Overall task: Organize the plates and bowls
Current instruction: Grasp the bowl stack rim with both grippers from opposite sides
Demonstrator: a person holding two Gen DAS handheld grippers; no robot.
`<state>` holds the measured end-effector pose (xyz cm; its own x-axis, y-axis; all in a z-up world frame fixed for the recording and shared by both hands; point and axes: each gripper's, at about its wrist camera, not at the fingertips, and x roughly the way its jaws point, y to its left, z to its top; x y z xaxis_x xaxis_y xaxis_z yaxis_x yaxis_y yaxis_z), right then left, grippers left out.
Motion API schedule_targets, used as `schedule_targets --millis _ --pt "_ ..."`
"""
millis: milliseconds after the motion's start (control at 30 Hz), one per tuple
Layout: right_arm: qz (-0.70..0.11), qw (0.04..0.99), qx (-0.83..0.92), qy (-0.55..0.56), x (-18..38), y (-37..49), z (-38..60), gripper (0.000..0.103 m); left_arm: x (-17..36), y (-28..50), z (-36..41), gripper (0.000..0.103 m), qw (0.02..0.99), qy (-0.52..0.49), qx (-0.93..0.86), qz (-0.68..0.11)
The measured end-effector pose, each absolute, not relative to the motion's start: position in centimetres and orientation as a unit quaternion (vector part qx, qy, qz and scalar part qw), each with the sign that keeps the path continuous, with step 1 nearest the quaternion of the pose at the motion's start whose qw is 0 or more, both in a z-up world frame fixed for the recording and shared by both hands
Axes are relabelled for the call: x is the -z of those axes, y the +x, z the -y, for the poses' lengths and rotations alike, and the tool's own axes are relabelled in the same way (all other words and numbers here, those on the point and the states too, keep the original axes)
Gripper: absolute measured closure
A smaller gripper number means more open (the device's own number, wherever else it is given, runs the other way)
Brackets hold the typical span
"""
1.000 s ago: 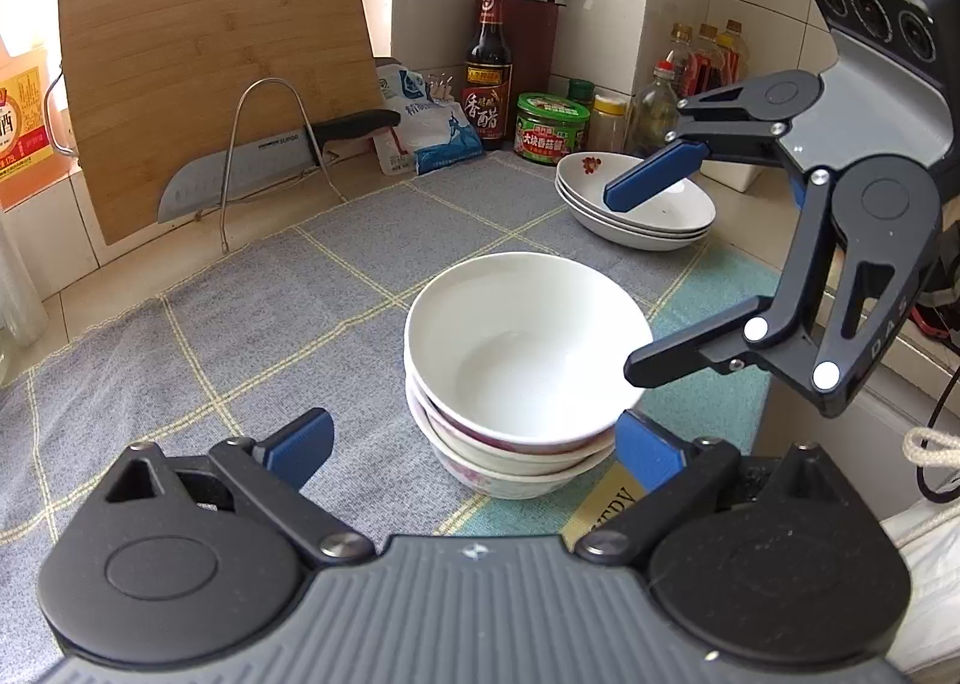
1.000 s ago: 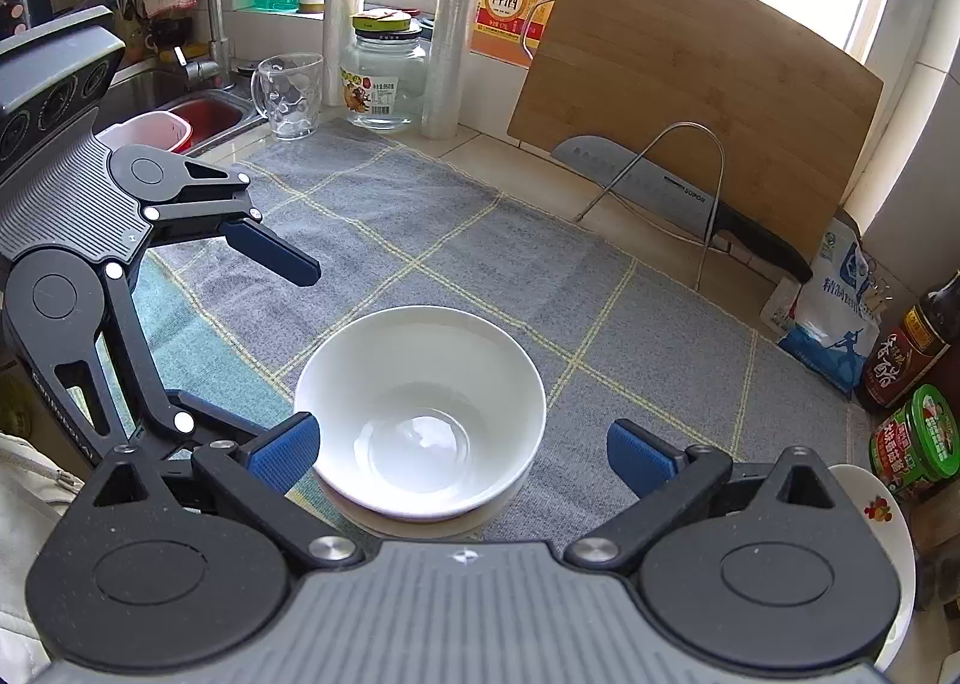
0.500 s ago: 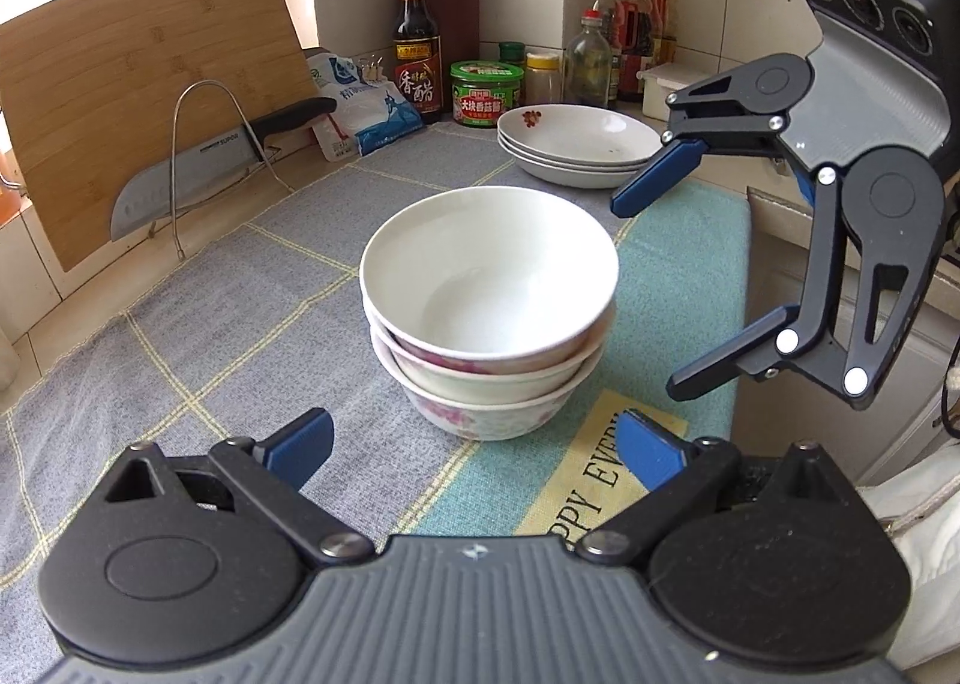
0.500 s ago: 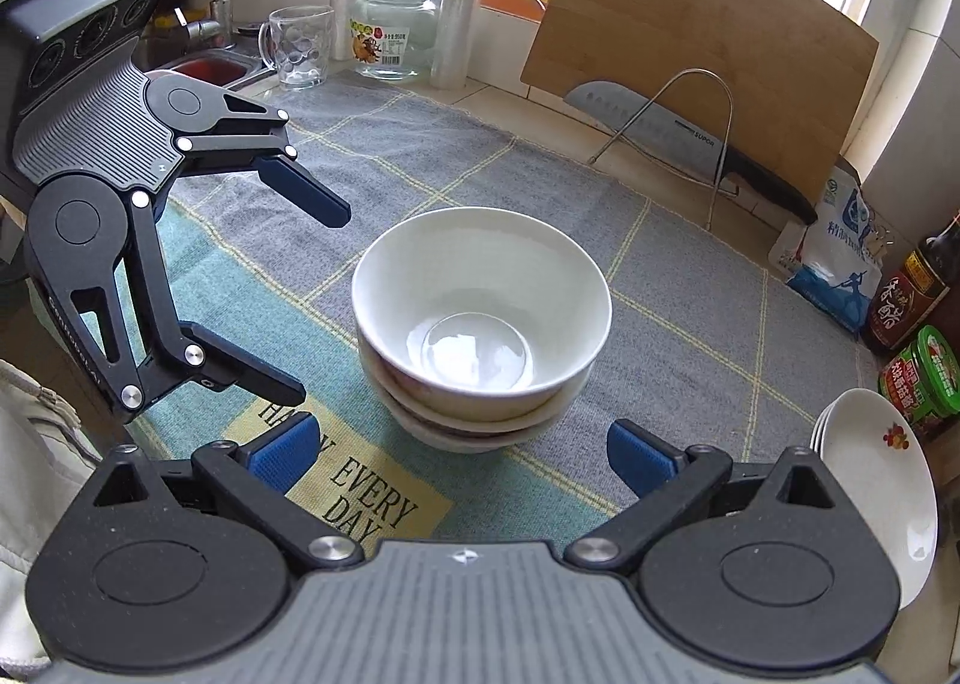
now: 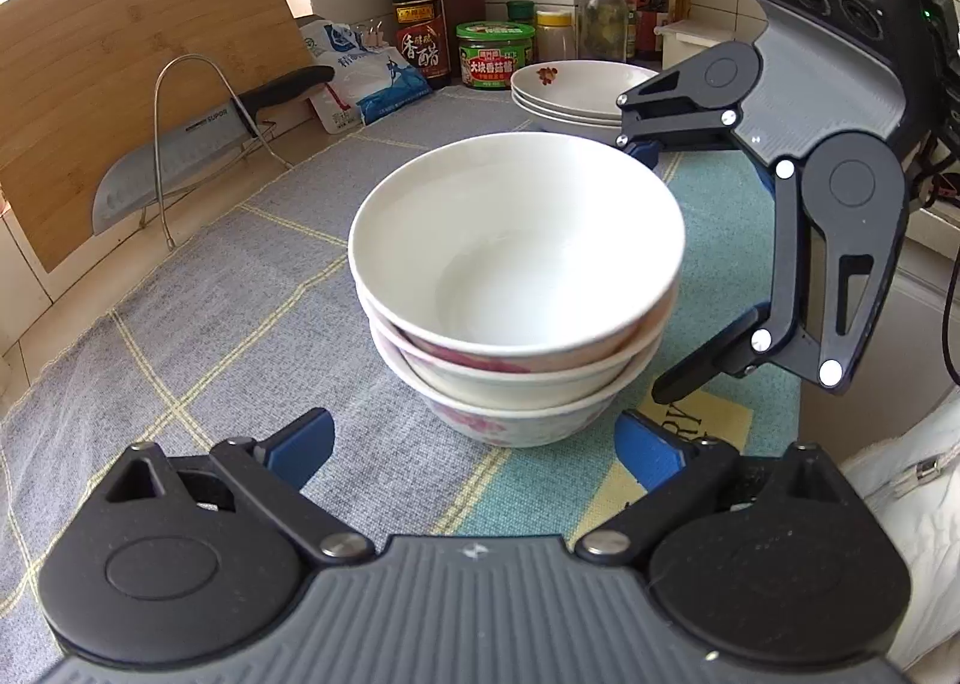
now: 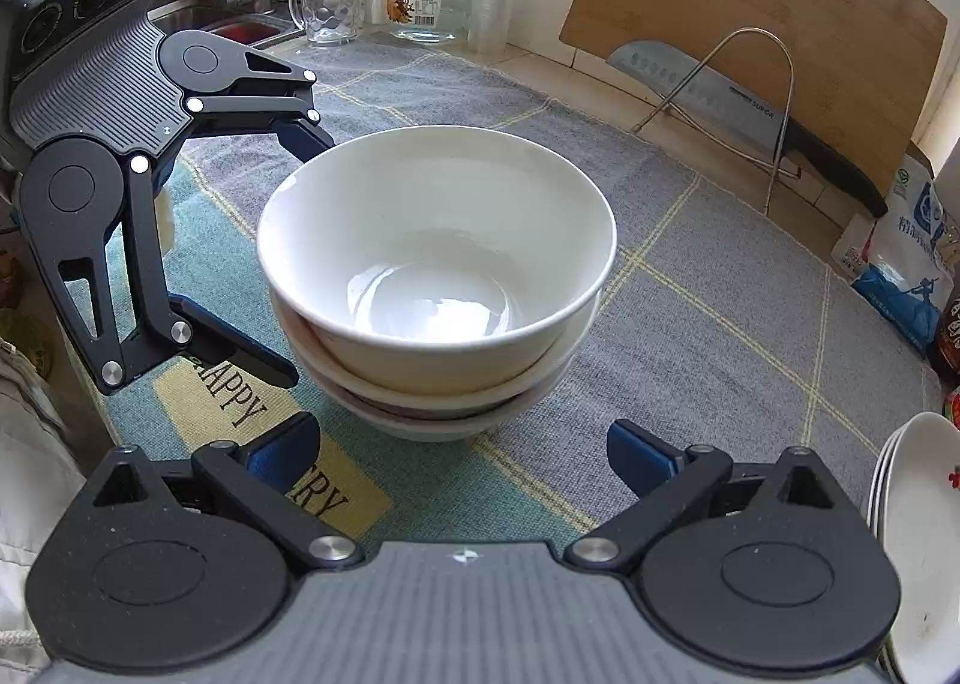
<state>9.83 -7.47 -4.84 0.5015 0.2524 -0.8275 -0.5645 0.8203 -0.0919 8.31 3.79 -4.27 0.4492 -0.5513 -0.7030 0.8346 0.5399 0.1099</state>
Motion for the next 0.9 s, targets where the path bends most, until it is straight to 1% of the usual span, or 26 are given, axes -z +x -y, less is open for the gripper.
schedule_targets --millis 367,533,600,733,900 --pt "-0.416 0.828 -0.327 -0.185 4.5 11.7 9.3 0.001 4.0 9.6 -2.6 0.004 0.797 0.251 0.437 -0.332" --pt "-0.414 0.817 -0.359 -0.180 4.6 12.0 9.7 0.006 3.8 9.6 -2.5 0.010 0.786 0.258 0.450 -0.338" --pt "-0.413 0.813 -0.369 -0.178 4.7 12.2 9.8 0.008 3.7 9.7 -2.4 0.010 0.781 0.264 0.453 -0.338" --pt "-0.407 0.804 -0.391 -0.186 4.7 12.4 9.7 0.012 3.6 9.9 -2.2 0.014 0.771 0.272 0.464 -0.341" --pt "-0.401 0.794 -0.411 -0.198 4.7 12.4 9.7 0.015 3.6 10.0 -2.0 0.014 0.760 0.283 0.476 -0.339"
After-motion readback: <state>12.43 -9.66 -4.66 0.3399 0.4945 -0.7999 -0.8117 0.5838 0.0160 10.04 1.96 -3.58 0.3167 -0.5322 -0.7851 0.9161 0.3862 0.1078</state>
